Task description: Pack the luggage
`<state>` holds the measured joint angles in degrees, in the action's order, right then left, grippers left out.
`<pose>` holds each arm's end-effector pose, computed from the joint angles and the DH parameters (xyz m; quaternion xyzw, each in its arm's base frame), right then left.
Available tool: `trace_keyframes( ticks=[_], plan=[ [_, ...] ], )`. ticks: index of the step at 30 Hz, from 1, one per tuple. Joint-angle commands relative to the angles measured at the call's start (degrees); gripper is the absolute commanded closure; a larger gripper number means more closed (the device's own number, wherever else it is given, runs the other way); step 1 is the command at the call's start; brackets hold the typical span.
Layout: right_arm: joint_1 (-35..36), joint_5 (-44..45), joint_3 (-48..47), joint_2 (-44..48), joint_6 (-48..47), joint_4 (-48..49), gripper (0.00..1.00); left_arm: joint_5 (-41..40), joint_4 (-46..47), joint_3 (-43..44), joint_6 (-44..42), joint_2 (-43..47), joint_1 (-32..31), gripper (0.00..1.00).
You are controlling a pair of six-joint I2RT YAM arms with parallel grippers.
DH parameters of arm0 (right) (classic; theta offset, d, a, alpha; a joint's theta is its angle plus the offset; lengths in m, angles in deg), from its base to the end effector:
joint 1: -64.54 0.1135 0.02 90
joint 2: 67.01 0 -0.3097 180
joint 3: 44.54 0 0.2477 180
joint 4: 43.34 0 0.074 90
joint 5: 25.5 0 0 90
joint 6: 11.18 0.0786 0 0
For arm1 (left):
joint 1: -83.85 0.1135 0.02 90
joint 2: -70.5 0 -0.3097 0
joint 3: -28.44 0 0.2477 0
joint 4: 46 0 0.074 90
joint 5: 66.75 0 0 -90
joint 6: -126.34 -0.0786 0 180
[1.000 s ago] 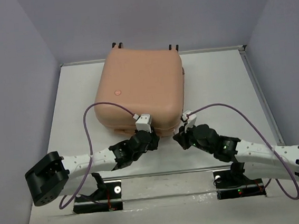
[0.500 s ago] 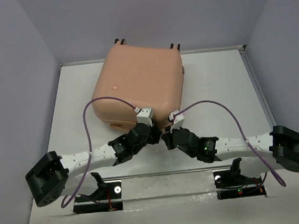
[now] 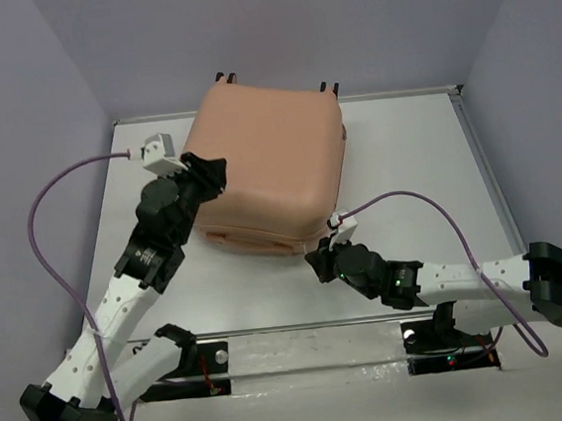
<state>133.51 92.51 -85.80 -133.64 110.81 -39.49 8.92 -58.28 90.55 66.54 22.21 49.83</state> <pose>0.1257 0.2242 0.2391 -0.1252 0.8039 0.2938 0.5017 0.1804 -0.0983 0.4079 -0.0663 0.6947 -0.3042 0.6484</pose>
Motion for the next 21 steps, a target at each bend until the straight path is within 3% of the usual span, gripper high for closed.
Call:
trace_keyframes(
  ticks=[1,2,4,8,13,21],
  plan=[
    [0.6,-3.0,-0.1,1.9,0.9,2.9,0.93,12.8,0.3,7.7,0.6,-9.2,17.5,0.62],
    [0.6,-3.1,-0.1,1.9,0.7,3.0,0.93,17.8,1.1,8.1,1.6,-11.2,21.1,0.63],
    [0.6,-3.1,0.0,1.6,0.5,2.8,0.93,19.9,2.7,7.8,4.8,-12.3,29.6,0.63],
    [0.6,-3.6,0.3,0.8,0.3,2.9,0.93,27.9,4.0,8.3,6.5,-16.0,40.1,0.62],
    [0.6,-4.1,-1.1,-1.4,-0.6,3.0,0.93,35.6,6.3,7.6,9.2,-26.1,45.5,0.62],
    [0.6,-5.5,-4.2,-5.1,-2.5,3.1,0.93,35.7,13.8,2.4,13.6,-33.1,45.9,0.62]
  ],
)
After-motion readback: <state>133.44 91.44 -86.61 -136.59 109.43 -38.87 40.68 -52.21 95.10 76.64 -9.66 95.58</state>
